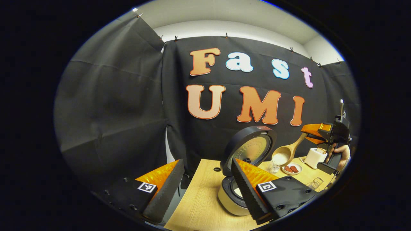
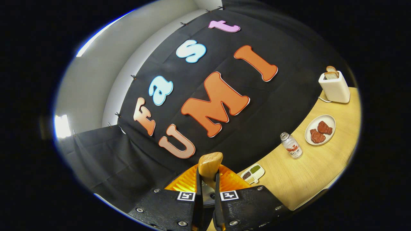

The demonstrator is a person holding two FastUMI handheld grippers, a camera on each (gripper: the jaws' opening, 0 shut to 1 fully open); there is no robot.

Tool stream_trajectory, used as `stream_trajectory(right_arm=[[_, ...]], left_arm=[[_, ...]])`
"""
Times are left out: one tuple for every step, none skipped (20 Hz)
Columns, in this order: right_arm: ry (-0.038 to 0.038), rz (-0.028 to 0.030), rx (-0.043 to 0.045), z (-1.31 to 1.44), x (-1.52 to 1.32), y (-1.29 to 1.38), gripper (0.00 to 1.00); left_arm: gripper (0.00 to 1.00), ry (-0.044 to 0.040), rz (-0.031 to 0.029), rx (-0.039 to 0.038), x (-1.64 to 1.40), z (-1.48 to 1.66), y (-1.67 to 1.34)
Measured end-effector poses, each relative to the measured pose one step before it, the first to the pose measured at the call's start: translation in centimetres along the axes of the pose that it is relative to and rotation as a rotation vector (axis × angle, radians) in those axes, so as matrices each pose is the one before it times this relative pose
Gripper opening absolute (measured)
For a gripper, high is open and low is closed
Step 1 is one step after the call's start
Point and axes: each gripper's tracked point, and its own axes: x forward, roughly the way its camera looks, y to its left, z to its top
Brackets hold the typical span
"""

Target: Close the left gripper, press the button to open the rice cooker; take a wooden spoon from the chopstick holder with the right hand, scoop a spoonful of rice and pour it into the rice cooker, then put the wooden spoon back into the chopstick holder.

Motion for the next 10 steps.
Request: stream_trajectory(right_arm=[[-0.00128, 0.00415, -0.01244, -0.007, -0.054, 0.079, 0.14], [-0.00164, 0.00578, -0.01307, -0.018, 0.01, 0.159, 0.14], [-0.00186, 0.00601, -0.01107, 0.069, -0.03, 0.262, 0.14], [-0.00088, 0.00258, -0.01179, 0.1, -0.073, 0.535, 0.14], [0.00046, 0.00432, -0.01465, -0.003, 0.076, 0.24, 0.14], [0.00121, 0.00315, -0.01414, -0.099, 0.03, -0.028, 0.14], [0.00195, 0.00329, -0.01507, -0.111, -0.003, 0.065, 0.14], [0.0019, 0.0042, -0.01364, -0.15, 0.129, 0.134, 0.14], [0.00141, 0.00358, -0.01226, -0.046, -0.027, -0.018, 0.14], [0.00143, 0.00272, -0.0119, -0.118, -0.009, 0.146, 0.14]], left_arm=[[0.99, 0.00096, -0.00017, -0.00022, -0.048, 0.013, -0.047], [0.99, 0.00056, 0.0002, 0.00075, 0.092, -0.035, -0.02], [0.99, -0.00069, 0.00091, 0.00126, -0.022, 0.043, -0.004], [0.99, -0.00113, 0.00025, 0.00094, 0.039, -0.072, 0.003], [0.99, -0.00007, 0.00046, 0.00079, 0.04, 0.087, -0.104], [0.99, -0.00004, 0.00045, 0.00083, -0.054, -0.052, -0.013], [0.99, -0.00026, 0.00013, 0.00086, 0.054, -0.003, -0.025], [0.99, -0.00024, 0.00123, 0.00043, 0.01, -0.077, 0.036], [0.99, -0.00031, 0.00082, 0.00035, 0.059, 0.053, 0.002], [0.99, 0.00021, 0.0009, 0.00039, -0.019, -0.053, -0.077]])
